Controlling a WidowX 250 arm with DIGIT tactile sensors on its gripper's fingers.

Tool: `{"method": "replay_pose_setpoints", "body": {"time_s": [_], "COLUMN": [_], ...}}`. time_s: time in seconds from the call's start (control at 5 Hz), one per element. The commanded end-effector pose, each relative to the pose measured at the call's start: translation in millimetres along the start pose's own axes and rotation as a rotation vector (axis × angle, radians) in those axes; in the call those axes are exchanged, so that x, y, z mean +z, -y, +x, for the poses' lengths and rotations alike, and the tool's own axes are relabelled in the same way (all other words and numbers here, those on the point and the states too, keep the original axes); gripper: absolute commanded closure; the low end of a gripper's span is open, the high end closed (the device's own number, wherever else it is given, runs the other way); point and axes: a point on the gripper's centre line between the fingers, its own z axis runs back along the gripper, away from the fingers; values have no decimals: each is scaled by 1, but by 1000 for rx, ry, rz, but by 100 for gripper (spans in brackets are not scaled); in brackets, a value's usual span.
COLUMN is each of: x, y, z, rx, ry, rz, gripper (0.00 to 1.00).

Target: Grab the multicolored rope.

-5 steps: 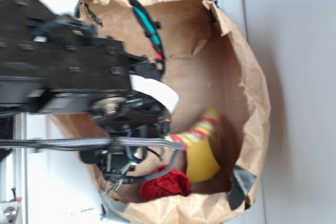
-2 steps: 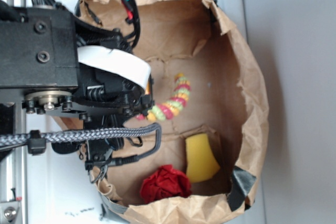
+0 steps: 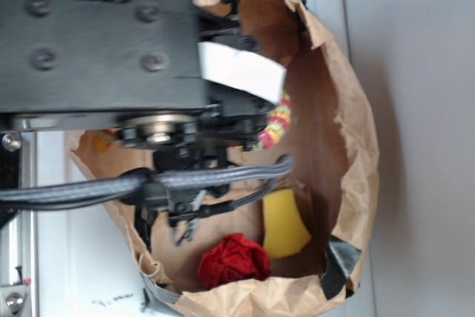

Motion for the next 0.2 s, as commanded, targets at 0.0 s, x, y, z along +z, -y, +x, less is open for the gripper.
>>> {"method": "replay_pose_setpoints", "body": {"time_s": [0.0], "x": [11], "y": [13], "z": [15], "rx": [12], "ry": [48], "rz": [33], "gripper": [100]}}
